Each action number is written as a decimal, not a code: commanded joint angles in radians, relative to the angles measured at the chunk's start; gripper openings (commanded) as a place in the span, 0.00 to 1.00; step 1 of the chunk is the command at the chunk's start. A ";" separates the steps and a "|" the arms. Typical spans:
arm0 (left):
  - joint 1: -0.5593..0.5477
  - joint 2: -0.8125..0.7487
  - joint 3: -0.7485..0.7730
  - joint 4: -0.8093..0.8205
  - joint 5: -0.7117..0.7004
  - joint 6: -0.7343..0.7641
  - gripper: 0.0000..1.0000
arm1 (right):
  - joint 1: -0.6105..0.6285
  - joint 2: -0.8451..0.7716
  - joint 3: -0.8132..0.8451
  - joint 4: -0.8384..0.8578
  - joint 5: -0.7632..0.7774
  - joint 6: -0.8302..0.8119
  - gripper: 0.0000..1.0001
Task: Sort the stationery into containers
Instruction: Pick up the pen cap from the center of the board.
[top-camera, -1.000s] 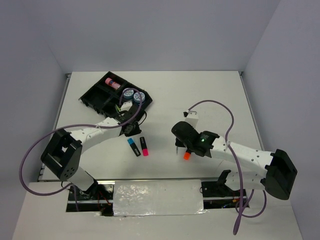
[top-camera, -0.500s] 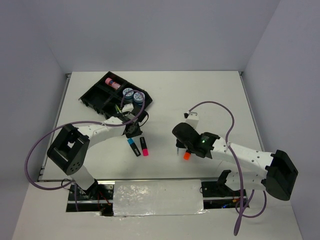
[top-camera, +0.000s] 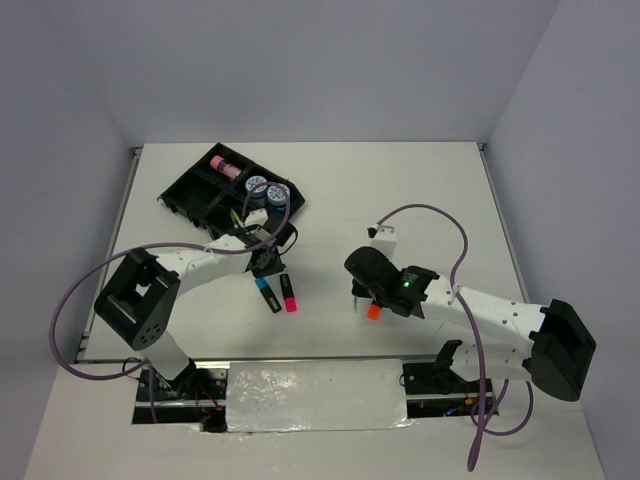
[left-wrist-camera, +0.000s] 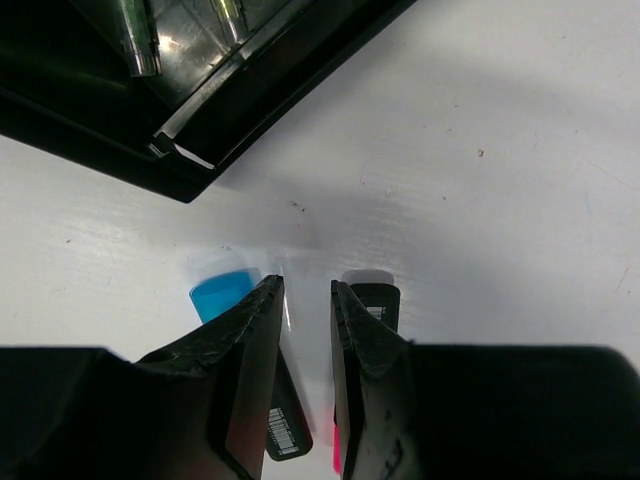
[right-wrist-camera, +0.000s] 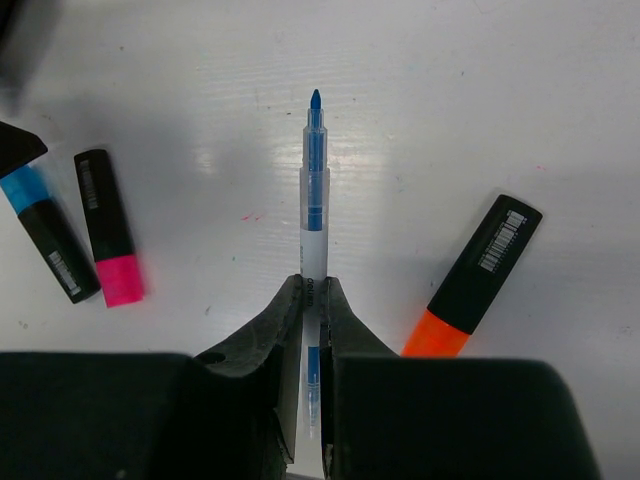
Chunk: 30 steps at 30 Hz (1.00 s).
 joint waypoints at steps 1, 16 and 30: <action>-0.011 -0.006 -0.016 0.009 -0.003 -0.022 0.38 | -0.004 -0.020 -0.004 0.033 0.012 -0.002 0.00; -0.011 0.028 -0.058 0.048 0.002 -0.022 0.38 | -0.002 -0.041 -0.014 0.034 0.008 0.001 0.00; -0.012 0.048 -0.102 0.094 0.043 -0.011 0.06 | -0.002 -0.060 -0.022 0.074 -0.037 -0.019 0.00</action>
